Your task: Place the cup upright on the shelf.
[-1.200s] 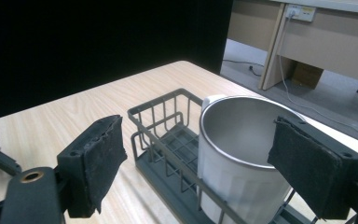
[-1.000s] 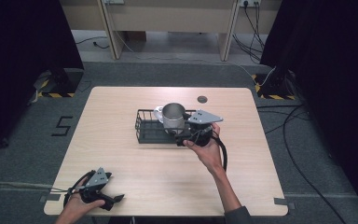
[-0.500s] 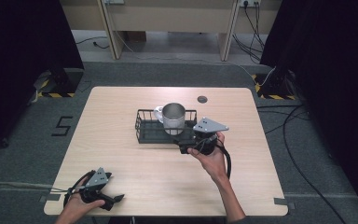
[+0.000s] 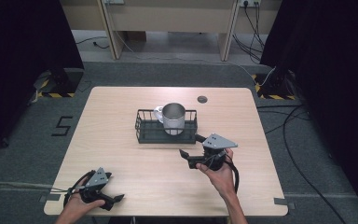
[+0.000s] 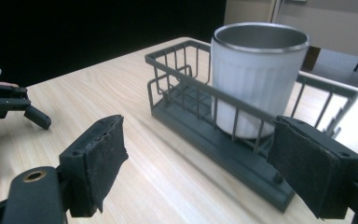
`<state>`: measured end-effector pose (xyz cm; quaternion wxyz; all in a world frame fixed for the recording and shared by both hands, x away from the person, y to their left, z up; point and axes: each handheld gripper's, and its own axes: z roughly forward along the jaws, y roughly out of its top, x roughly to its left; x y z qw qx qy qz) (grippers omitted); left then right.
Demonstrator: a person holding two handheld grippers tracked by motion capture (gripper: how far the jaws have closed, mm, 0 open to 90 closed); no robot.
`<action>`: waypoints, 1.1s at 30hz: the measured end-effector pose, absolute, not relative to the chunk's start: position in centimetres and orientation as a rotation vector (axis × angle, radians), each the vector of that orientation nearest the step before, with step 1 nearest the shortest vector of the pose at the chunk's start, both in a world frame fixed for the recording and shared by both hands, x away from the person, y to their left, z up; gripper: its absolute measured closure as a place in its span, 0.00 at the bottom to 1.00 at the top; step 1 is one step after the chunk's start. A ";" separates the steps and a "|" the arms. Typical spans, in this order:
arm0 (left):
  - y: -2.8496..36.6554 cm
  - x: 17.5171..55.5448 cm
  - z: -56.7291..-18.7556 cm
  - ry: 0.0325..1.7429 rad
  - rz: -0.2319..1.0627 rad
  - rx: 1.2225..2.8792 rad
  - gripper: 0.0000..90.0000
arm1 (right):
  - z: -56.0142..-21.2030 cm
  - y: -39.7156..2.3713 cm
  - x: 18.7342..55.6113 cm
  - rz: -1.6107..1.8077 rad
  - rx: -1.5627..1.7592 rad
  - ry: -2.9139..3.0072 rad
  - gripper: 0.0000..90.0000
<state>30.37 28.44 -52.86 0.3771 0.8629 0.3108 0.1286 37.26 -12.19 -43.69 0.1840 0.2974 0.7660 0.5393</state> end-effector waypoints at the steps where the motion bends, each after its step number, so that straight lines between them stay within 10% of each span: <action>1: 28.4 30.4 -52.9 0.795 0.329 2.206 0.00 | -43.9 -12.4 37.1 1.526 0.843 2.158 0.20; 33: 28.4 30.4 -52.8 0.794 0.328 2.208 0.00 | -47.7 -13.5 34.1 1.448 0.908 2.231 0.20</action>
